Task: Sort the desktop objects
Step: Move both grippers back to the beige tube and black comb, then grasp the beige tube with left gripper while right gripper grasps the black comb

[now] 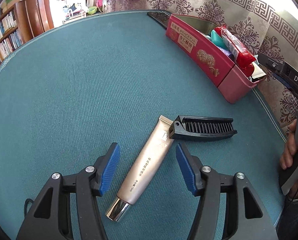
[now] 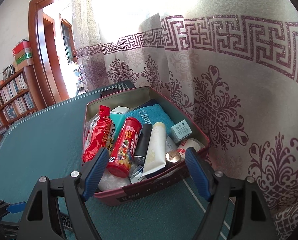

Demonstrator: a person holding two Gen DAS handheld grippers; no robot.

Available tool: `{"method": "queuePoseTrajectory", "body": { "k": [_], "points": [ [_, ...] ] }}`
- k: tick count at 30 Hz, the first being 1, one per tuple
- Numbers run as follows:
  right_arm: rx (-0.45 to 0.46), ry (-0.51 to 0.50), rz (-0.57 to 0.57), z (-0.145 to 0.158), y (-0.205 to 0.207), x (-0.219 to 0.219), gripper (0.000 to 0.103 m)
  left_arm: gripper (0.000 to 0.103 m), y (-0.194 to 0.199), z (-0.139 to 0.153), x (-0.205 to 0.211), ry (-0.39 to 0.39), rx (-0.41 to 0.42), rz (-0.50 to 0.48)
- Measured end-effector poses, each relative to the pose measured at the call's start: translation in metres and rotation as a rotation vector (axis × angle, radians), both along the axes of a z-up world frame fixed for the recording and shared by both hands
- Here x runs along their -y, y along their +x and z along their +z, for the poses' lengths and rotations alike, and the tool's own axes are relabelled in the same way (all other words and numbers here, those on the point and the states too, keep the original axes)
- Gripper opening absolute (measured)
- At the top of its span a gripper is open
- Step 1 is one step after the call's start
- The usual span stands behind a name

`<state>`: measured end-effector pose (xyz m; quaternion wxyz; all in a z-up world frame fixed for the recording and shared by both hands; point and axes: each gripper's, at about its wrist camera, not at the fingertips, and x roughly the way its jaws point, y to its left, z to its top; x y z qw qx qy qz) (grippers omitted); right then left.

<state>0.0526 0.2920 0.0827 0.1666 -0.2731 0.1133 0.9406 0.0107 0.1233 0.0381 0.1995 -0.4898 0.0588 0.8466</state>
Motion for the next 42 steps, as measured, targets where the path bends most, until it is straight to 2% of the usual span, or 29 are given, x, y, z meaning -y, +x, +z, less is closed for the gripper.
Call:
{"method": "queuePoseTrajectory", "body": {
  "k": [10, 17, 20, 22, 24, 29, 37, 39, 42],
  "points": [
    [0.045, -0.118, 0.165, -0.011, 0.020, 0.021, 0.082, 0.062, 0.006, -0.001, -0.003, -0.025, -0.004, -0.043],
    [0.098, -0.086, 0.434, -0.016, 0.031, 0.060, 0.082, 0.061, 0.009, -0.001, -0.008, -0.057, -0.017, -0.061],
    [0.141, -0.059, 0.521, -0.021, 0.023, 0.075, 0.082, 0.052, 0.009, 0.000, -0.006, -0.066, -0.024, -0.042],
    [0.177, -0.052, 0.569, -0.025, 0.016, 0.083, 0.082, 0.036, 0.009, 0.001, -0.005, -0.067, -0.026, -0.038],
    [0.210, -0.052, 0.607, -0.028, 0.008, 0.090, 0.082, 0.033, 0.011, 0.002, -0.003, -0.058, -0.021, -0.043],
    [0.269, -0.058, 0.670, -0.036, -0.011, 0.100, 0.082, 0.029, 0.015, 0.004, -0.003, -0.066, -0.040, -0.027],
    [0.362, -0.023, 0.688, -0.050, -0.028, 0.107, 0.081, 0.021, 0.006, 0.011, 0.004, -0.056, -0.064, 0.079],
    [0.387, -0.006, 0.701, -0.053, -0.030, 0.110, 0.071, 0.021, 0.004, 0.013, 0.004, -0.058, -0.076, 0.103],
    [0.435, 0.032, 0.702, -0.062, -0.033, 0.115, 0.061, 0.021, 0.003, 0.016, 0.017, -0.058, -0.087, 0.133]
  ]
}}
